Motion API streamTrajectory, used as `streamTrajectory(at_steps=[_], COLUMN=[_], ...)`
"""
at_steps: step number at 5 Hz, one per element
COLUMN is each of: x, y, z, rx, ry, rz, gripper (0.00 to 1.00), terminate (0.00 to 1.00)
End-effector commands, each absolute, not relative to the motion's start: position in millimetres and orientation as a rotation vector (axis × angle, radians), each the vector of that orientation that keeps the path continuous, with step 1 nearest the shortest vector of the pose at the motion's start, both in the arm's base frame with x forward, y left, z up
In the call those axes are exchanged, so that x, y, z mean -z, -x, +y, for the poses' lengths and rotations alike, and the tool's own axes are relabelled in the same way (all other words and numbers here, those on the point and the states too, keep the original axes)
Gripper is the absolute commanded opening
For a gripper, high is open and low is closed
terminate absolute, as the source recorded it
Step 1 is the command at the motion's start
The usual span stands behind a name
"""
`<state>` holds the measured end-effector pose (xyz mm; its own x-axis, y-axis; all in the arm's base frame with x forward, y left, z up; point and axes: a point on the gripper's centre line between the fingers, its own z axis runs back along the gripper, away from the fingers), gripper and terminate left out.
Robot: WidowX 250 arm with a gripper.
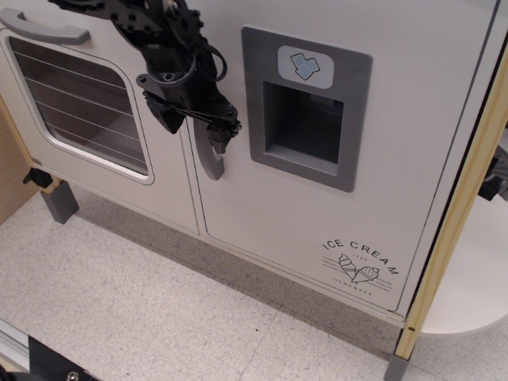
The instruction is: Open fridge
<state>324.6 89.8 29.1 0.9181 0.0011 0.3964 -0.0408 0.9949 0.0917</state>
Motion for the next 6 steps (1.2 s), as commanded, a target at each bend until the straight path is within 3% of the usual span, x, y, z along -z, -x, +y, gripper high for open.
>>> streamTrajectory(at_steps=[1, 3, 6], x=[-42, -42, -48], y=[-345, -344, -268], z=[93, 97, 97], rx=[-0.004, 0.042, 0.090], ry=[-0.114, -0.104, -0.068], rz=[-0.446, -0.453, -0.378], gripper=[0.00, 0.00, 0.00], terminate=[0.00, 0.00, 0.00])
